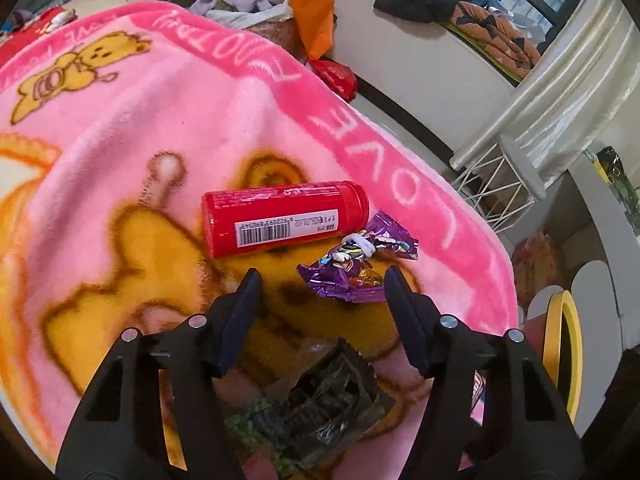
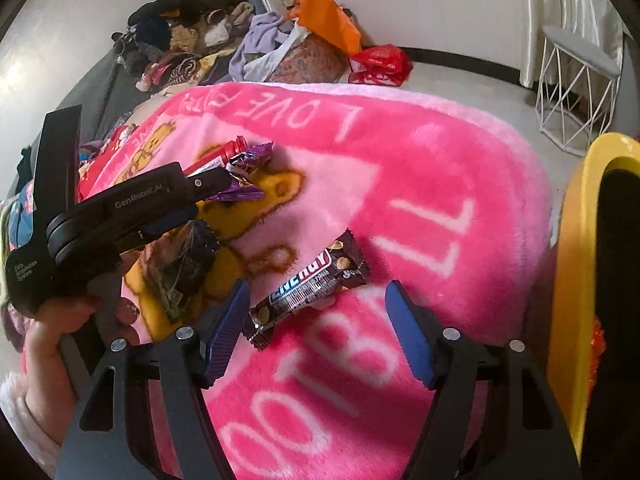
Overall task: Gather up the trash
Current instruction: 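Grasp the purple candy wrapper with the left tool while the right tool grasps the Energy chocolate bar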
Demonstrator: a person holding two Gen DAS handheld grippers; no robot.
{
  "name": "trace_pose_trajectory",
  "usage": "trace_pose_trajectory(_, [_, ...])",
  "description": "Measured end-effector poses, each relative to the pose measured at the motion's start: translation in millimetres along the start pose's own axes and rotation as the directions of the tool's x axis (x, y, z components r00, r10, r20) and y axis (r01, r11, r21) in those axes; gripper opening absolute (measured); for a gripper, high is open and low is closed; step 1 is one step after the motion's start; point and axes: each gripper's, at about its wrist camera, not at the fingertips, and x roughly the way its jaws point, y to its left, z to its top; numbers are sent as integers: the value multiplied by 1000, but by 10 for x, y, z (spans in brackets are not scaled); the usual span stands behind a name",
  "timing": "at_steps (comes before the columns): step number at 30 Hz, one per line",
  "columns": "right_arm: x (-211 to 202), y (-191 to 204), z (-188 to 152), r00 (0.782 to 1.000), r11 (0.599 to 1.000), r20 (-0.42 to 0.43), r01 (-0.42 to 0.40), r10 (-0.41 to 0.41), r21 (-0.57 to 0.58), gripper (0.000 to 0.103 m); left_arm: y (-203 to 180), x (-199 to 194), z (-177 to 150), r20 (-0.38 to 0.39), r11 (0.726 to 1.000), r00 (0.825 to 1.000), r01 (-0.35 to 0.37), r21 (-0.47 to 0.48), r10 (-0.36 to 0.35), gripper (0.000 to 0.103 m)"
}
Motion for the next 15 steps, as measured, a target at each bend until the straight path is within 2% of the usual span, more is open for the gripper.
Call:
trace_pose_trajectory(3, [49, -10, -1, 1000, 1000, -12, -8, 8, 14, 55, -9, 50, 13, -2, 1000, 1000, 4, -10, -4, 48])
trace_pose_trajectory(6, [27, -17, -8, 999, 999, -6, -32, 32, 14, 39, -17, 97, 18, -5, 1000, 1000, -4, -13, 4, 42])
trace_pose_trajectory(7, [14, -17, -3, 999, 999, 0, -49, 49, 15, 30, -21, 104, 14, -4, 1000, 1000, -7, -13, 6, 41])
trace_pose_trajectory(9, [-46, -24, -28, 998, 998, 17, -58, 58, 14, 27, -20, 98, 15, -1, 1000, 1000, -4, -14, 4, 31])
trace_pose_trajectory(12, [-167, -46, -59, 996, 998, 60, -65, 64, 18, 25, -43, 96, 12, 0, 1000, 1000, -3, -9, 3, 25])
trace_pose_trajectory(13, [-228, -59, -80, 995, 998, 80, -66, 64, 21, 25, -59, 88, 5, 2, 1000, 1000, 0, -4, 0, 17])
trace_pose_trajectory(15, [-314, -77, -115, 991, 996, 105, -82, 79, 25, 25, -87, 71, -16, 9, 1000, 1000, -7, 13, 7, 16])
